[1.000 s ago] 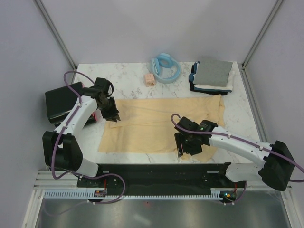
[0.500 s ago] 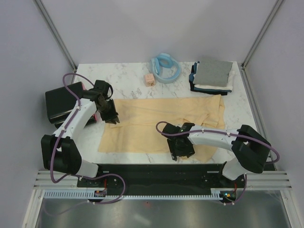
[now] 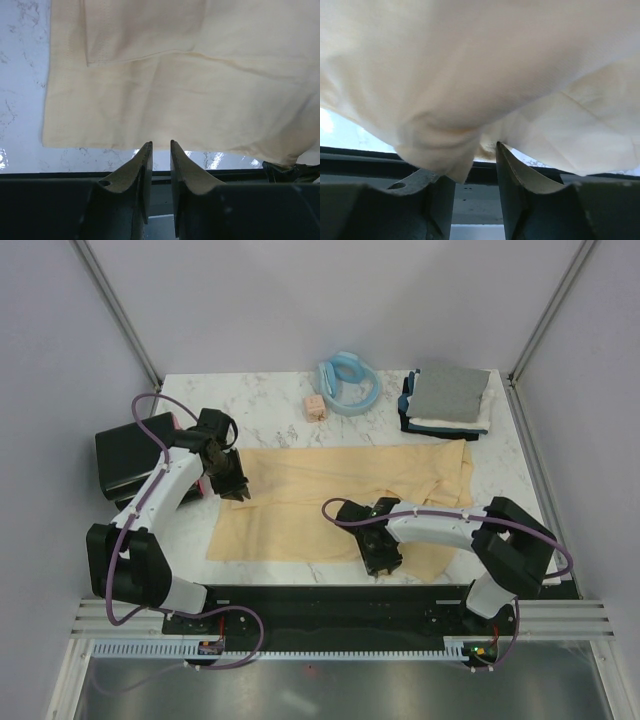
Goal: Fold and stack the t-shirts
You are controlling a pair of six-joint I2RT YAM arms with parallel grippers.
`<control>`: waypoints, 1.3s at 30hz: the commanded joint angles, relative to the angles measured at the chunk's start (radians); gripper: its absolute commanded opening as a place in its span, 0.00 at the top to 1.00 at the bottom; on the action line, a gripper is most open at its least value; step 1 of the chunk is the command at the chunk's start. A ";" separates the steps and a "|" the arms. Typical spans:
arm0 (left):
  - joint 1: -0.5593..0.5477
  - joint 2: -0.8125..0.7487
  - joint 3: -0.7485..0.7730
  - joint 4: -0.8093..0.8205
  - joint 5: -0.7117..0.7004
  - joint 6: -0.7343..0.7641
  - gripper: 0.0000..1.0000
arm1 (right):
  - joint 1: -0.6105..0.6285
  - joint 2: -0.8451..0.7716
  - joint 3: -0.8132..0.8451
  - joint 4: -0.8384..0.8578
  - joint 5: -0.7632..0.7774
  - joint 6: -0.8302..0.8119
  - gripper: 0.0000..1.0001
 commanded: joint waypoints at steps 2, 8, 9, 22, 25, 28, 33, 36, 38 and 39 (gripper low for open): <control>-0.002 -0.019 -0.017 0.024 -0.013 0.039 0.73 | 0.000 -0.053 0.050 -0.131 0.105 0.027 0.58; -0.002 -0.010 -0.030 0.043 0.002 0.044 0.73 | 0.000 -0.114 0.038 -0.179 0.100 0.063 0.89; -0.002 -0.010 -0.030 0.044 0.003 0.044 0.73 | 0.000 -0.117 0.038 -0.183 0.094 0.066 0.91; -0.002 0.002 -0.019 0.070 0.016 0.072 0.74 | 0.000 -0.199 0.275 -0.517 0.203 0.136 1.00; -0.002 -0.001 -0.020 0.083 0.037 0.069 0.74 | 0.001 -0.193 0.373 -0.625 0.208 0.170 1.00; -0.002 -0.005 -0.020 0.090 0.062 0.067 0.75 | 0.003 -0.209 0.436 -0.627 0.134 0.190 1.00; -0.002 -0.025 -0.019 0.094 0.071 0.069 0.75 | 0.004 -0.197 0.522 -0.625 0.160 0.202 1.00; -0.002 -0.030 -0.020 0.096 0.086 0.069 0.75 | 0.004 -0.153 0.585 -0.625 0.223 0.189 1.00; -0.002 -0.030 -0.020 0.096 0.095 0.069 0.75 | 0.001 -0.128 0.639 -0.625 0.246 0.166 1.00; -0.002 -0.030 -0.019 0.096 0.099 0.070 0.75 | 0.000 -0.113 0.656 -0.625 0.252 0.159 1.00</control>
